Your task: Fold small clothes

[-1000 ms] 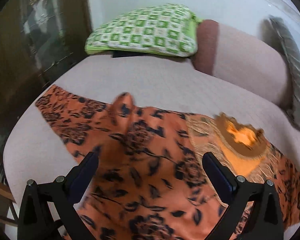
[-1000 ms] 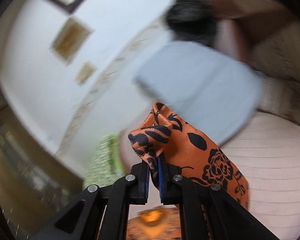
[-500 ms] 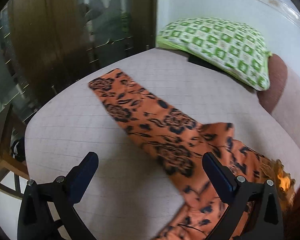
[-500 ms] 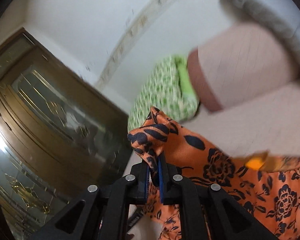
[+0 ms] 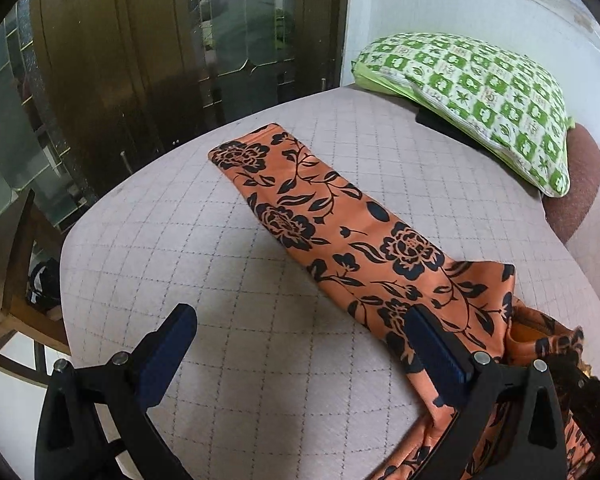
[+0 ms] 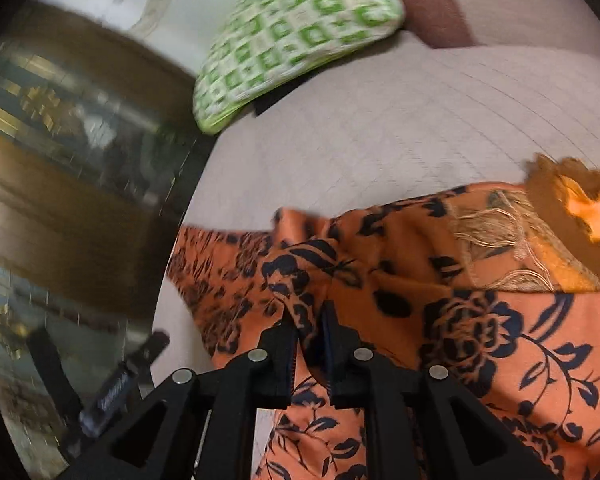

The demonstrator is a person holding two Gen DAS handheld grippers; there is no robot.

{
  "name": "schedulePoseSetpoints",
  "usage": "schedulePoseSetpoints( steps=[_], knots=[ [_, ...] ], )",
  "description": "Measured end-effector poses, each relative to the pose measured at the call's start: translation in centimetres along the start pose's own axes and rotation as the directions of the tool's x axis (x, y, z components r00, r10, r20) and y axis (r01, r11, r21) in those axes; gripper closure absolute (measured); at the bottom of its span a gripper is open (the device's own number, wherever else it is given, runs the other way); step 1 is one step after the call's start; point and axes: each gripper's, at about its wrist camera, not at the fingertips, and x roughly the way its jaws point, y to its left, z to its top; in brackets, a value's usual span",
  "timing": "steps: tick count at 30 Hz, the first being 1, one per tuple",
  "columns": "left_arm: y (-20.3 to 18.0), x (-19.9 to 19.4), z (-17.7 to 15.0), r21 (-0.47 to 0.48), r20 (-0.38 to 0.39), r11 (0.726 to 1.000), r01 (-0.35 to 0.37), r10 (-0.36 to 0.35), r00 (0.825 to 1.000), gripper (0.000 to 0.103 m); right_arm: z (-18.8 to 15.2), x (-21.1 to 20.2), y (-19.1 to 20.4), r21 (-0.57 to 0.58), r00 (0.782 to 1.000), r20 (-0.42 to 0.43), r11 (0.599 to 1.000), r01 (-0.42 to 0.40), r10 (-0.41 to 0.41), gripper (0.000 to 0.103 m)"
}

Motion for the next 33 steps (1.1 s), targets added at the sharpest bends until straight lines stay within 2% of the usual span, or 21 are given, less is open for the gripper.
schedulePoseSetpoints(
  steps=[2,5,6,7,8,9,12,14,16,17,19,20,23,25,26,27,29,31,33],
  knots=[
    [0.2,0.1,0.1,-0.008,-0.004,1.000,-0.001,0.001,1.000,0.000,-0.5,-1.3,0.8,-0.061,1.000,-0.005,0.998,-0.005,0.004,0.088],
    [0.3,0.0,0.1,-0.021,-0.008,1.000,-0.002,0.002,1.000,0.000,-0.9,-3.6,1.7,-0.118,0.997,0.010,0.990,-0.076,0.078,0.074],
    [0.3,-0.1,0.0,-0.023,-0.011,1.000,-0.002,0.002,1.000,0.000,-0.9,-4.3,1.8,-0.115,0.993,0.018,0.987,-0.113,0.116,0.049],
    [0.4,0.0,0.1,-0.026,-0.015,1.000,0.000,0.000,1.000,0.000,-0.5,-4.8,1.9,-0.104,0.989,0.025,0.984,-0.143,0.146,0.019],
    [0.5,0.0,0.1,-0.029,-0.021,1.000,0.003,-0.004,1.000,0.000,-0.4,-5.0,1.8,-0.085,0.983,0.045,0.981,-0.173,0.178,0.015],
    [0.7,0.1,0.1,-0.032,-0.024,0.999,0.005,-0.006,1.000,0.000,-0.5,-5.6,1.6,-0.071,0.977,0.079,0.979,-0.193,0.198,0.015],
    [1.7,0.5,0.5,-0.058,-0.033,0.998,-0.014,0.012,0.999,0.000,-0.5,-6.0,1.2,-0.058,0.968,0.111,0.974,-0.220,0.225,0.015],
    [2.6,0.9,0.7,-0.085,-0.045,0.996,-0.016,0.012,0.999,0.000,-0.9,-7.1,0.4,-0.048,0.978,0.157,0.990,-0.131,0.137,0.015],
    [3.2,1.2,0.9,-0.111,-0.061,0.994,-0.016,0.009,0.998,0.000,-1.2,-7.2,-0.5,-0.047,0.982,0.165,0.995,-0.085,0.092,0.018],
    [3.4,1.4,0.9,-0.120,-0.068,0.993,-0.015,0.007,0.998,0.000,-1.6,-7.0,-1.2,-0.033,0.984,0.159,0.997,-0.072,0.076,0.020],
    [3.5,1.8,0.9,-0.131,-0.092,0.991,0.004,-0.016,0.996,0.000,-2.4,-5.8,-2.3,0.003,0.989,0.133,0.997,-0.072,0.071,0.038],
    [3.3,2.1,0.8,-0.130,-0.106,0.991,0.010,-0.024,0.994,0.000,-2.6,-4.8,-2.6,0.017,0.991,0.115,0.997,-0.074,0.072,0.042],
    [3.0,2.7,0.6,-0.116,-0.133,0.993,0.016,-0.032,0.991,0.000,-4.2,-1.2,-3.1,0.049,0.998,0.033,0.997,-0.053,0.051,0.047],
    [3.0,3.4,0.6,-0.121,-0.164,0.992,0.040,-0.059,0.985,0.000,-5.5,2.0,-3.1,0.017,0.998,-0.057,1.000,0.024,-0.023,0.049],
    [3.1,4.1,0.6,-0.136,-0.190,0.989,0.057,-0.082,0.978,0.000,-6.2,2.7,-2.9,-0.019,0.997,-0.032,0.998,0.065,-0.065,0.050],
    [3.3,4.4,0.6,-0.147,-0.205,0.987,0.061,-0.091,0.975,0.000,-6.4,2.4,-2.5,-0.041,0.998,0.003,0.997,0.068,-0.068,0.050],
    [3.8,5.4,0.8,-0.182,-0.237,0.981,0.069,-0.112,0.965,0.000,-6.5,1.8,-2.3,-0.045,0.998,0.000,0.997,0.069,-0.069,0.050],
    [5.2,6.6,1.2,-0.245,-0.255,0.965,0.089,-0.152,0.955,0.000,-7.0,0.3,-2.7,-0.021,0.999,0.042,1.000,0.003,-0.002,0.050],
    [7.2,7.6,1.4,-0.305,-0.252,0.949,0.081,-0.163,0.954,0.000,-8.2,-1.9,-3.5,-0.042,0.991,0.123,0.998,-0.047,0.052,0.050]
  ],
)
